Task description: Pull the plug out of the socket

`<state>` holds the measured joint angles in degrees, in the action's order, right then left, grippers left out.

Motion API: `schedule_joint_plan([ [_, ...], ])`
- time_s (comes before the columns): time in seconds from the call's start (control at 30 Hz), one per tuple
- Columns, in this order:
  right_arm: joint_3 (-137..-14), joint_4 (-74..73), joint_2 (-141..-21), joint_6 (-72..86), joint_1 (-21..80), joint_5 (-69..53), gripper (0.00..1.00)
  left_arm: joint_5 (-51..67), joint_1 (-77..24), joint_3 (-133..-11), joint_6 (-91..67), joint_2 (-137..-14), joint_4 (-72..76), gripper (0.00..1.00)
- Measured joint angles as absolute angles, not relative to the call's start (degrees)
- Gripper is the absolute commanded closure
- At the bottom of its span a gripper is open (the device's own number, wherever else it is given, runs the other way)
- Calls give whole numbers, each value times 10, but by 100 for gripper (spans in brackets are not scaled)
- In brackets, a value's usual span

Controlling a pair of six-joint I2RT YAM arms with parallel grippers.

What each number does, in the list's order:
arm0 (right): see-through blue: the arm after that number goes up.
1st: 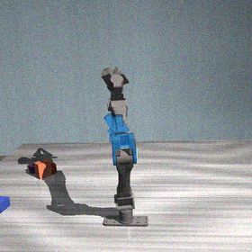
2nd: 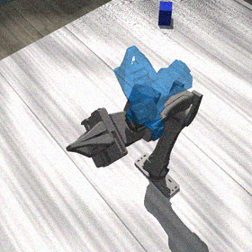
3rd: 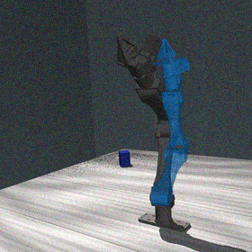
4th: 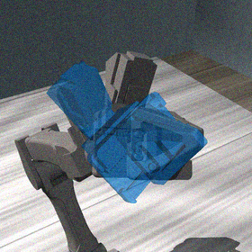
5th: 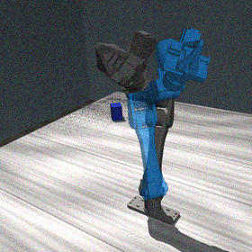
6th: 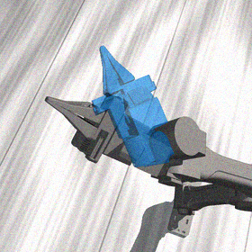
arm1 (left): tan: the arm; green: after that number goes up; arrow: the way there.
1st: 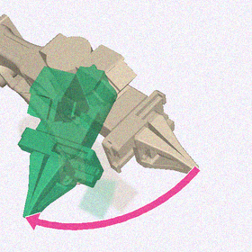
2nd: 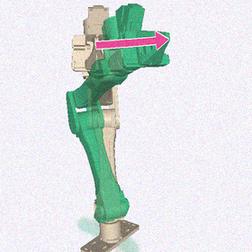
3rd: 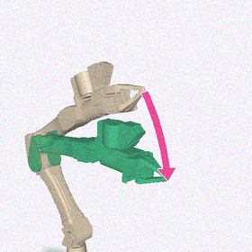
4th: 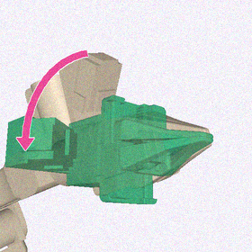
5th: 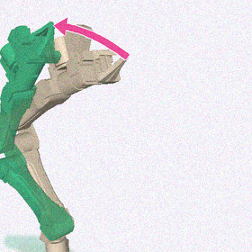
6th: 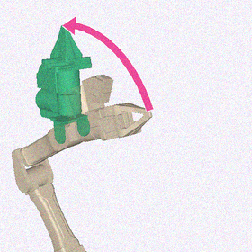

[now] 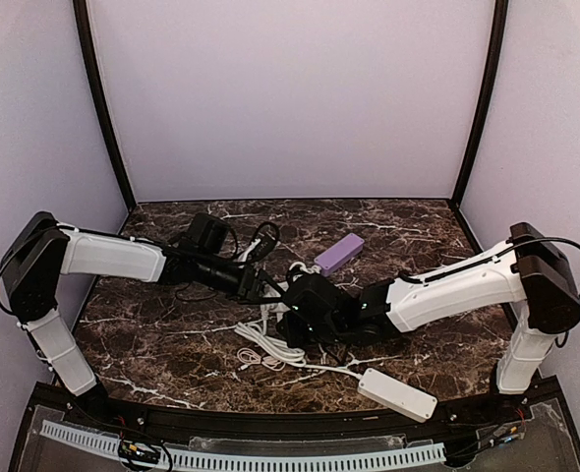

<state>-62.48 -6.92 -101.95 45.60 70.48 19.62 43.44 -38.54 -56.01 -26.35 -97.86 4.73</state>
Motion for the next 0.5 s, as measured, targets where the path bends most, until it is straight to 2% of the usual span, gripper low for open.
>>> schedule_joint_plan([
  [0.27,-625,-67,-1020,458,705,193,100,430,-387,-559,-264,-976,47,93],
  [0.5,-591,-6,-1020,406,705,194,100,426,-387,-559,-264,-976,39,95],
])
